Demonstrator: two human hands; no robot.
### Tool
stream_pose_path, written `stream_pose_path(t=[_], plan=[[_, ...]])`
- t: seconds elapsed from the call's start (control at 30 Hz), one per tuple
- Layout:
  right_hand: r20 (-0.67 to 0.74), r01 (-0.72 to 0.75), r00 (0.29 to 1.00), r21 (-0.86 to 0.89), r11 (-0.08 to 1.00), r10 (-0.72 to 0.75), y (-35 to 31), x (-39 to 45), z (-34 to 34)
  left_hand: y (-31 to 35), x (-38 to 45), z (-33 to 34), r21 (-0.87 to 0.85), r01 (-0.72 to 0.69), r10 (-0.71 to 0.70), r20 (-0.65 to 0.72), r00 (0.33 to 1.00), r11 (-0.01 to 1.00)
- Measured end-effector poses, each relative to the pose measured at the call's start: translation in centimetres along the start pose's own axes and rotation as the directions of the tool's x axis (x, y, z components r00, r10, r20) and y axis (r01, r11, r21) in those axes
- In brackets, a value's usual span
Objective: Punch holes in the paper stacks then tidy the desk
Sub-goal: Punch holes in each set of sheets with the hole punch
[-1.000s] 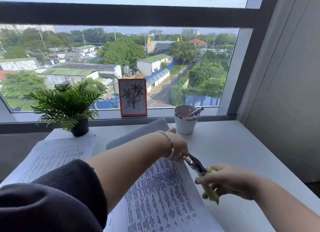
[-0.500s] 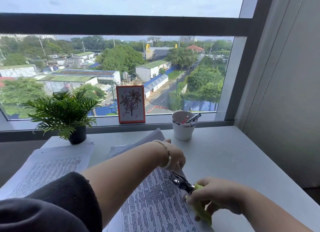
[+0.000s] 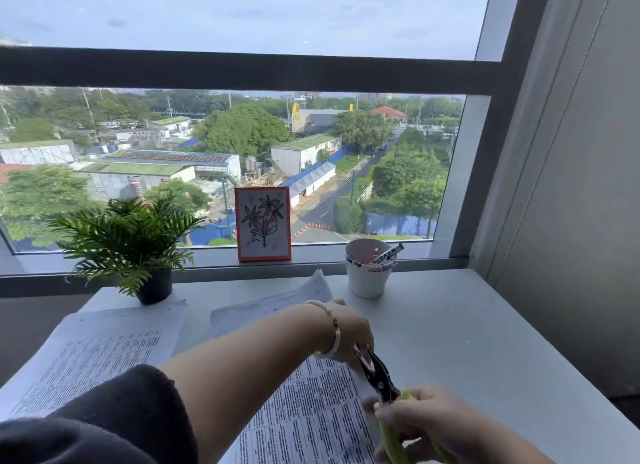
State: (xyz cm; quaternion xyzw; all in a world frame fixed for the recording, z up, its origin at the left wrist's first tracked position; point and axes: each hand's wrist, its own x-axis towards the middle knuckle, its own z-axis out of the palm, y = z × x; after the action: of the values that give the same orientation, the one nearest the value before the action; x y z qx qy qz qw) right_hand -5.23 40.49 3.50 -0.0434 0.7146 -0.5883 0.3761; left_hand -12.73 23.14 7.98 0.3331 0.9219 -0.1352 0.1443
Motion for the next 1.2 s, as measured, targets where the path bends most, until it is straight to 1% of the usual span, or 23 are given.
stream_pose_path(t=[0.07,0.13,0.17,0.2,0.23,0.27,0.3,0.33,0.37,0.43,0.47,0.57,0.67,0.77,0.83,0.93,1.03,1.13,1.2], plan=[[-0.032,-0.002,0.999,-0.001,1.0,0.002,0.3,-0.1,-0.3,-0.4,0.1,0.2,-0.002,0.013,-0.013,0.004,1.0,1.0],[-0.115,-0.007,0.993,-0.018,1.0,0.004,-0.3,-0.5,-0.9,-0.8,0.3,0.6,-0.04,0.017,-0.016,0.013,1.0,0.999],[-0.2,0.003,0.98,-0.095,0.995,-0.022,-0.6,-0.6,-1.4,-1.0,0.3,0.7,-0.067,0.011,-0.01,0.016,1.0,0.998],[-0.298,-0.01,0.951,-0.28,0.96,-0.077,-0.8,-0.6,-2.0,-1.2,0.4,0.9,-0.085,0.004,-0.002,0.018,1.0,0.996],[-0.367,-0.069,0.919,-0.514,0.855,-0.146,-0.9,-0.7,-2.7,-1.2,0.4,1.0,-0.097,-0.002,0.004,0.018,1.0,0.995],[-0.391,-0.149,0.896,-0.713,0.685,-0.212,-1.2,-0.9,-2.9,-1.3,0.6,1.1,-0.102,-0.003,0.005,0.02,1.0,0.995],[-0.377,-0.195,0.891,-0.821,0.536,-0.253,-1.3,-0.9,-3.1,-1.4,0.7,1.2,-0.108,0.003,-0.001,0.018,1.0,0.994],[-0.354,-0.209,0.896,-0.869,0.449,-0.267,-1.5,-0.9,-3.1,-1.4,0.8,1.3,-0.114,0.013,-0.01,0.019,1.0,0.993],[-0.336,-0.211,0.902,-0.892,0.4,-0.272,-1.5,-0.6,-3.0,-1.3,1.0,1.2,-0.115,0.015,-0.013,0.022,1.0,0.993],[-0.296,-0.2,0.91,-0.927,0.316,-0.291,-1.7,-0.1,-2.6,-1.1,1.2,0.9,-0.093,-0.001,0.003,0.025,1.0,0.996],[-0.283,-0.193,0.91,-0.936,0.293,-0.304,-1.8,0.2,-2.5,-0.9,1.3,0.8,-0.09,-0.009,0.011,0.022,1.0,0.996],[-0.262,-0.181,0.902,-0.951,0.252,-0.342,-2.3,0.9,-2.4,-0.7,1.3,0.8,-0.133,0.001,0.0,0.01,1.0,0.991],[-0.257,-0.187,0.91,-0.955,0.231,-0.326,-2.3,1.8,-2.2,-0.6,1.3,1.2,-0.139,0.005,-0.004,0.006,1.0,0.99],[-0.251,-0.205,0.912,-0.964,0.17,-0.323,-1.8,2.7,-2.1,-0.5,1.3,1.3,-0.175,0.001,0.0,0.008,1.0,0.985],[-0.255,-0.216,0.909,-0.965,0.151,-0.328,-1.8,3.0,-2.1,-0.7,1.4,1.3,-0.201,-0.007,0.01,0.015,1.0,0.98],[-0.253,-0.217,0.912,-0.965,0.144,-0.323,-1.8,3.1,-2.2,-0.7,1.3,1.2,-0.208,-0.024,0.027,0.013,1.0,0.978],[-0.27,-0.23,0.91,-0.96,0.158,-0.314,-1.9,3.2,-2.1,-0.4,1.3,1.1,-0.195,-0.023,0.033,0.046,0.998,0.98],[-0.296,-0.252,0.909,-0.951,0.177,-0.293,-1.8,3.2,-2.2,-0.3,1.0,0.4,-0.146,-0.035,0.039,0.024,0.999,0.989],[-0.303,-0.26,0.916,-0.948,0.184,-0.262,-1.8,3.2,-2.2,-0.2,0.8,-0.2,-0.087,0.004,-0.003,0.013,1.0,0.996]])
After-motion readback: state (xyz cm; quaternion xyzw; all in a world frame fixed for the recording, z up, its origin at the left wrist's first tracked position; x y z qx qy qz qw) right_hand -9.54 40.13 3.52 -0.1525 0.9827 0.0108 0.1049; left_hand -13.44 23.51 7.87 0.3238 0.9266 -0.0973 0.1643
